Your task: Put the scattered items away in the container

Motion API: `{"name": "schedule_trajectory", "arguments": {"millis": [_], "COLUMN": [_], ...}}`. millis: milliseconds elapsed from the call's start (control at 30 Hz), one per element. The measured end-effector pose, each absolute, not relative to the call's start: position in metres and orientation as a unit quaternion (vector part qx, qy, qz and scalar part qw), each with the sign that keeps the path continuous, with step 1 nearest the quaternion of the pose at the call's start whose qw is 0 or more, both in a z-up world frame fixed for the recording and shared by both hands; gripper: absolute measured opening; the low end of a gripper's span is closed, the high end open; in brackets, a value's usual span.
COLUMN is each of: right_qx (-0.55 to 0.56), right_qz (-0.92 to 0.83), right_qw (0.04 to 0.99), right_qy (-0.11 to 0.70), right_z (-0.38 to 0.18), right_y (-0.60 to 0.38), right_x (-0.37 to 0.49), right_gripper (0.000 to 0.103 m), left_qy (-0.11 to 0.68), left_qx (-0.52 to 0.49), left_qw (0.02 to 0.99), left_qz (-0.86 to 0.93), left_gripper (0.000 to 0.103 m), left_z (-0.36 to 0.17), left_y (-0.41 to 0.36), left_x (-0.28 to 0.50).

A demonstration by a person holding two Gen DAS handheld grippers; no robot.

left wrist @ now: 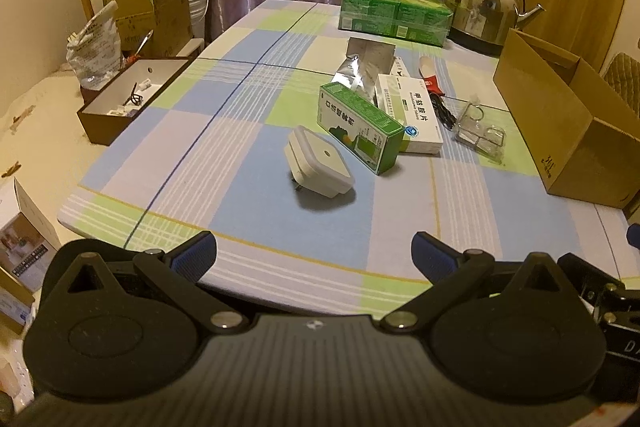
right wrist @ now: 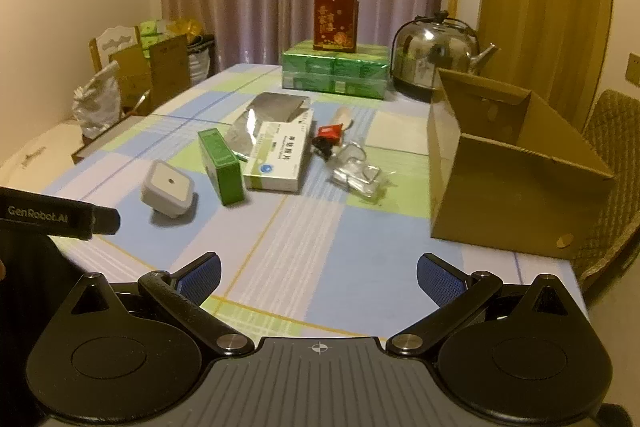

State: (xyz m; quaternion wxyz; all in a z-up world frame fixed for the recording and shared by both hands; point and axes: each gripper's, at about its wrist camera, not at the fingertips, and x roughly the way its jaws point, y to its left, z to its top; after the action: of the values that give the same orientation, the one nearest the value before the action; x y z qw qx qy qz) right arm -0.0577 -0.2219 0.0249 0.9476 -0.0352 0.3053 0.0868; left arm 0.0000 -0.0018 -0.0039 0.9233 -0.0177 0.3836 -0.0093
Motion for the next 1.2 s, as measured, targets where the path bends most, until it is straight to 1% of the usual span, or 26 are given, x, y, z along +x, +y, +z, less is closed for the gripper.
{"name": "schedule_trajectory", "arguments": {"millis": [100, 400, 1200], "right_qx": [-0.041, -0.009, 0.0], "right_qz": [0.085, 0.086, 0.083], "right_qw": [0.95, 0.953, 0.946], "right_qy": [0.297, 0.292, 0.313], "right_z": [0.024, 0.024, 0.014], "right_y": [-0.221, -0.23, -0.241], "right_x": [-0.058, -0.05, -0.025], "right_gripper": [0.101, 0.101, 0.101], "left_qy": [0.381, 0.375, 0.361], "left_qx": [-0.012, 0.001, 0.064], "left_qw": [0.924, 0.927, 0.93], "left_qz": [-0.009, -0.004, -0.009], "left_gripper": [0.102, 0.102, 0.102], "left_z": [-0.003, -0.005, -0.016], "left_y": [-0.002, 0.001, -0.011], "left_x": [0.0, 0.001, 0.025]}}
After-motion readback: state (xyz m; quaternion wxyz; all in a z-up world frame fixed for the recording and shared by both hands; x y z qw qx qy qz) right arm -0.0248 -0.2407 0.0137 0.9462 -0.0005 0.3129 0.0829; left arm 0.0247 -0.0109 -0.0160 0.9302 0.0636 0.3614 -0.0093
